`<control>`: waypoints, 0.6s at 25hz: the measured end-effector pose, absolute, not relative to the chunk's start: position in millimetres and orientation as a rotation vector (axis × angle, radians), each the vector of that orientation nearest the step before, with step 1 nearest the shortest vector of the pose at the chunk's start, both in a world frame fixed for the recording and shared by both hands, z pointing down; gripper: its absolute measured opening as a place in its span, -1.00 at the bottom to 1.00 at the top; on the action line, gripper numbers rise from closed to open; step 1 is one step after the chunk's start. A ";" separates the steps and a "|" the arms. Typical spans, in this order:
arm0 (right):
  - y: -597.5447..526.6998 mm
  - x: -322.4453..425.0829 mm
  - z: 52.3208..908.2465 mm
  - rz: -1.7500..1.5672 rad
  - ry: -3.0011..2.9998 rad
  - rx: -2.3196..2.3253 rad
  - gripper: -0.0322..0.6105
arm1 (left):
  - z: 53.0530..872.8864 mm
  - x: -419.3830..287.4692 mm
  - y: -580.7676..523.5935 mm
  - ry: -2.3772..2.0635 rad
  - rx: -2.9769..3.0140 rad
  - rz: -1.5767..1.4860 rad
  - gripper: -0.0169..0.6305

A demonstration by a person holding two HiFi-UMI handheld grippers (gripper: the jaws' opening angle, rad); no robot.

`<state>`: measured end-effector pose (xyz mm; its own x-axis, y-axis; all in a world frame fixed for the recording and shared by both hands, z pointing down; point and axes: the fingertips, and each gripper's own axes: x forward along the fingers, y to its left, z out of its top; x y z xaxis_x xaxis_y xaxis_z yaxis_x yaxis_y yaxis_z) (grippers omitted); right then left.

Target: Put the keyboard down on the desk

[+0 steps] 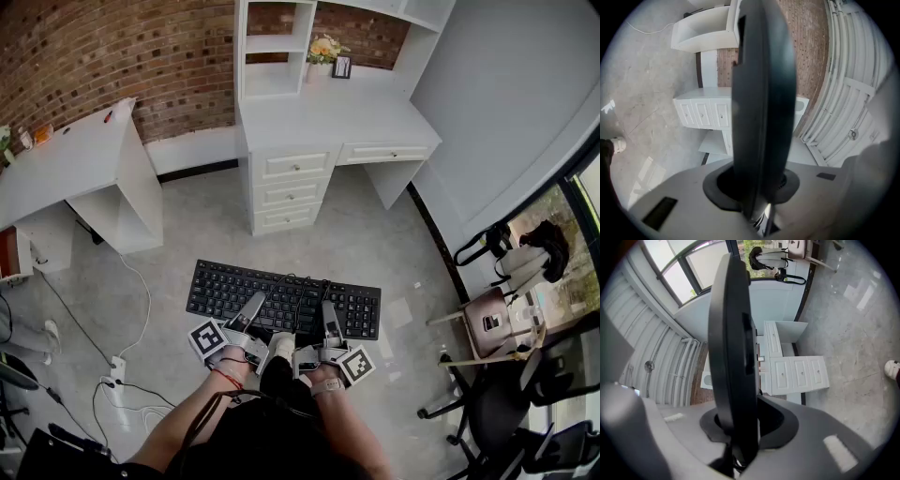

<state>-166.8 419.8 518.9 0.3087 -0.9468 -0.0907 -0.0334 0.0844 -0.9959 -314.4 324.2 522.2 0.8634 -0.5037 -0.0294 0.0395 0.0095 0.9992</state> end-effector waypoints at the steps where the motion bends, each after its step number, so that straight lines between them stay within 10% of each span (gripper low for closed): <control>1: 413.6 -161.0 518.9 -0.903 1.029 -1.288 -0.63 | 522.1 -308.4 318.0 -0.384 1.512 -0.438 -0.74; 15: 323.1 -83.5 523.3 -0.949 1.037 -1.268 -0.63 | 524.5 -234.7 233.7 -0.427 1.506 -0.431 -0.73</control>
<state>-83.5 323.1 523.3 0.2738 -0.9586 -0.0777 -0.0078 0.0785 -0.9969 -234.7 233.7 524.5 0.8528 -0.5222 0.0034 0.0085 0.0204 0.9998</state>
